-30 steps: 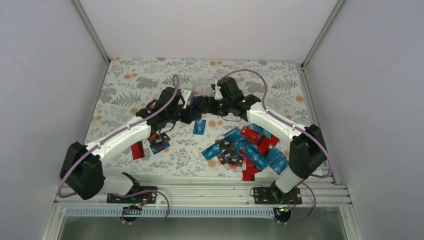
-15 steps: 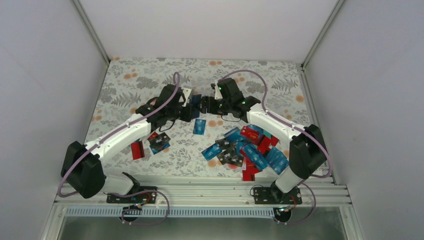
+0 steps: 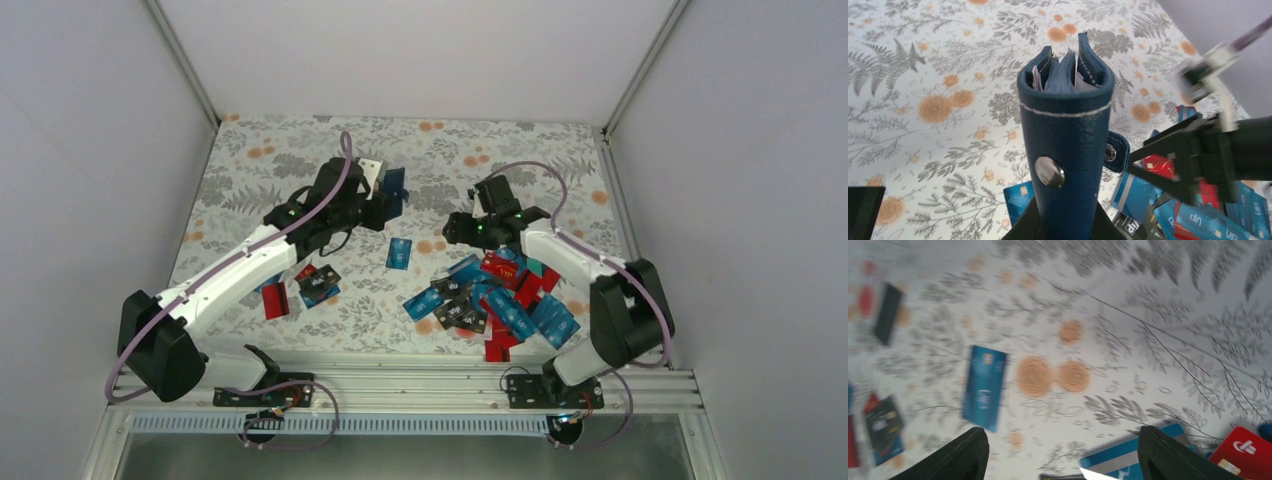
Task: Put the credit cards into the card holder
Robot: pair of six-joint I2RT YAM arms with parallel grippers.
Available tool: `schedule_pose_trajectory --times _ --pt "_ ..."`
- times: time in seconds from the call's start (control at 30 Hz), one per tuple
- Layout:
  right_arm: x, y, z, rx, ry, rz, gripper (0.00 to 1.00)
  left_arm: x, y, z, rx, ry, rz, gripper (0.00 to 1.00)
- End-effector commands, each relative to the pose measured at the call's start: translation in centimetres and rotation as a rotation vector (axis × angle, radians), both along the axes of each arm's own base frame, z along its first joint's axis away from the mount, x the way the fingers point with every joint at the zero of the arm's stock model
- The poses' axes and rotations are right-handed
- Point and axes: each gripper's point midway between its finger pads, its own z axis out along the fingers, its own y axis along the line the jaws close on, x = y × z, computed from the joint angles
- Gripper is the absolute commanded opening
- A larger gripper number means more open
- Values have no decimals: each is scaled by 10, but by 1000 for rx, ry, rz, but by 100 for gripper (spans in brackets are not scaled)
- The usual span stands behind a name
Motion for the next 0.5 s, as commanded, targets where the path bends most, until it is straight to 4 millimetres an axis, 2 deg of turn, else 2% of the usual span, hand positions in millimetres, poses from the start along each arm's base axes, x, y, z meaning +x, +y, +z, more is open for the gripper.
schedule_pose_trajectory --times 0.0,0.07,0.17,0.3,0.47 --pt "2 27 70 158 -201 149 76 -1 10 -18 30 46 54 3" --pt "-8 44 93 269 -233 247 75 -2 10 -21 32 58 57 2" --pt "-20 64 114 365 -257 351 73 -2 11 -27 38 83 67 2" --pt "-30 86 129 404 -278 438 70 -4 10 -35 31 119 75 2" --pt "-35 106 135 410 -289 476 66 -8 12 -48 31 163 94 2"
